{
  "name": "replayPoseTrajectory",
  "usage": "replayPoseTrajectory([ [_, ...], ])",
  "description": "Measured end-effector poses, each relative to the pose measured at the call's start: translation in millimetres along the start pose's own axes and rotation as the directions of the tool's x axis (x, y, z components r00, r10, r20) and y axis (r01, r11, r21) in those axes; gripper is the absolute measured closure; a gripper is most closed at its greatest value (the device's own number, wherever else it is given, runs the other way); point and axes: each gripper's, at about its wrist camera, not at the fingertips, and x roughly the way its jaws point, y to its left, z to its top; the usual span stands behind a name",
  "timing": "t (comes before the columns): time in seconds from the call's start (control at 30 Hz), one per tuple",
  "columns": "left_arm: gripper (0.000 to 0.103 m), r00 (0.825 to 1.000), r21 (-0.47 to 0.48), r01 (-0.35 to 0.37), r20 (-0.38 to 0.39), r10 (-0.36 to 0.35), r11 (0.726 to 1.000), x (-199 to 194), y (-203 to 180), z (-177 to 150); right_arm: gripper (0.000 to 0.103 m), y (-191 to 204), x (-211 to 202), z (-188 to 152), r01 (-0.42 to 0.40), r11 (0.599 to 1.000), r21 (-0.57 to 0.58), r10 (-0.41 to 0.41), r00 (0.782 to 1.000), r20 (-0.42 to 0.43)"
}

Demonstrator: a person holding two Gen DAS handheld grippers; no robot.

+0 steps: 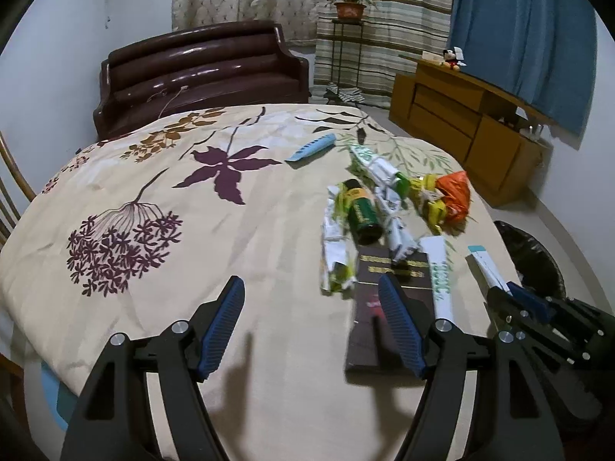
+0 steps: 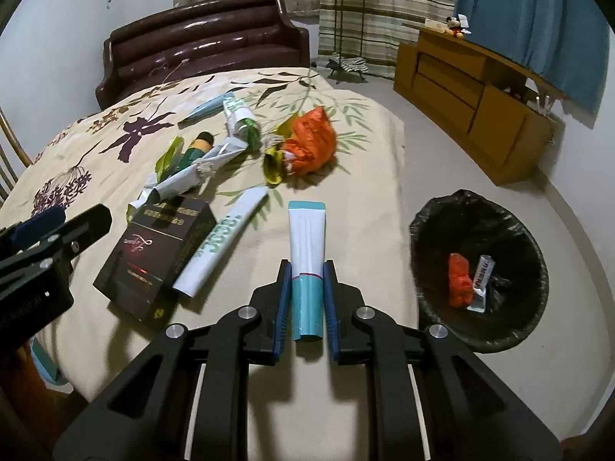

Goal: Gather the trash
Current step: 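Grasp the white-and-teal toothpaste tube with the right gripper, then grasp the dark brown cigarette box with the left gripper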

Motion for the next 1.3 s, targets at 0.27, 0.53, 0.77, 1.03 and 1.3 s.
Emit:
replayPoseTrajectory([
  [0.27,0.030,1.000,0.029,0.025,0.003,-0.026,0.999,-3.4,-22.3,-10.3,0.087,-17.8,-12.9,-4.1,0.011,1.000,0.013,-0.011,1.000,0.022],
  [0.53,0.029,1.000,0.057,0.026,-0.011,-0.026,0.998,5.1,-37.3,-16.9,0.087,-27.1,-16.3,-7.0,0.001,1.000,0.029,-0.002,1.000,0.023],
  [0.77,0.029,1.000,0.064,0.025,-0.019,-0.024,0.998,12.2,-40.9,-17.3,0.087,-27.6,-16.4,-7.9,-0.005,1.000,0.031,0.004,1.000,0.024],
  [1.03,0.029,0.999,0.066,0.031,-0.038,-0.029,0.997,18.5,-42.6,-19.4,0.087,-25.7,-15.1,-8.5,-0.003,1.000,0.030,0.003,1.000,0.021],
  [1.3,0.047,0.997,0.089,0.054,-0.061,-0.049,0.995,23.2,-42.8,-22.8,0.087,-25.3,-13.8,-9.2,-0.005,1.000,0.030,0.005,1.000,0.018],
])
